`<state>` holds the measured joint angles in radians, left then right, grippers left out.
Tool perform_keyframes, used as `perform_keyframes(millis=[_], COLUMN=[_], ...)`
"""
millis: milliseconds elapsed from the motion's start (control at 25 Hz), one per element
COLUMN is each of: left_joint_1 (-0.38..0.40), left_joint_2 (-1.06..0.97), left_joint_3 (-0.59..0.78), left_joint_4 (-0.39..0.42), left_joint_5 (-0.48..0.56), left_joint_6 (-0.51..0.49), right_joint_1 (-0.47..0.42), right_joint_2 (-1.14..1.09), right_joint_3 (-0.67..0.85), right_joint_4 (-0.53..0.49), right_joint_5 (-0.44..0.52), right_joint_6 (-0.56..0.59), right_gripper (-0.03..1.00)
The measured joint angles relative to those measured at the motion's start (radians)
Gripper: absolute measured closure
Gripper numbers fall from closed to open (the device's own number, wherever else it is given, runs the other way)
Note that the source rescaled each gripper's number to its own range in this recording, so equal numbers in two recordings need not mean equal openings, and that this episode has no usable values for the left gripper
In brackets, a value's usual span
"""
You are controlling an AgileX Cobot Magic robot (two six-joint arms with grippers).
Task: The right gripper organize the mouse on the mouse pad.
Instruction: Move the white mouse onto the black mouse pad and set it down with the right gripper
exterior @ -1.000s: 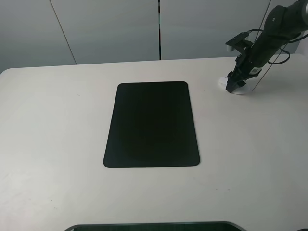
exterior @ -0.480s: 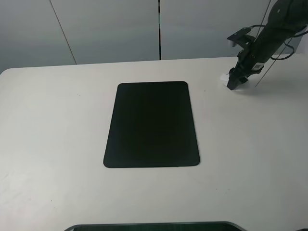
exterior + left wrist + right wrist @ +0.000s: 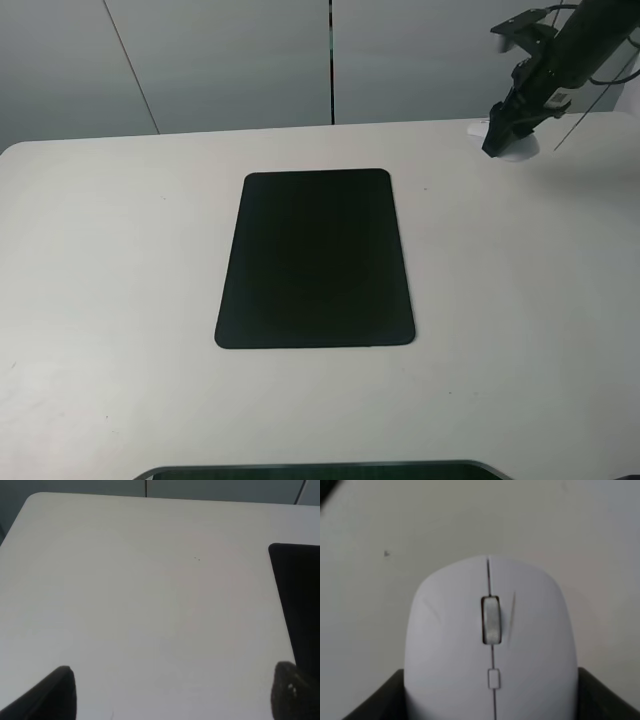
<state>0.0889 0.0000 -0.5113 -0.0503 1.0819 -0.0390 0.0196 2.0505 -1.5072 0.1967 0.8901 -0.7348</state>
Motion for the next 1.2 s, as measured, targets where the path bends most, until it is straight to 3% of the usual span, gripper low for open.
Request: perform_keyframes(millis=[400, 920, 1200], left_joint_1=[0.000, 0.000, 0.000], left_joint_2=[0.000, 0.000, 0.000], left_joint_3=[0.000, 0.000, 0.000], left_joint_4=[0.000, 0.000, 0.000], left_joint_5=[0.000, 0.000, 0.000], left_joint_6=[0.000, 0.000, 0.000], right_joint_1=[0.088, 0.363, 0.507], right_joint_2=[-0.164, -0.201, -0.201], right_joint_3=[0.000, 0.000, 0.000], right_joint_4=[-0.007, -0.052, -0.074], right_joint_5=[0.134, 0.160, 0.082], right_joint_6=[0.114, 0.505, 0.792], right_gripper=[0.97, 0.97, 0.97])
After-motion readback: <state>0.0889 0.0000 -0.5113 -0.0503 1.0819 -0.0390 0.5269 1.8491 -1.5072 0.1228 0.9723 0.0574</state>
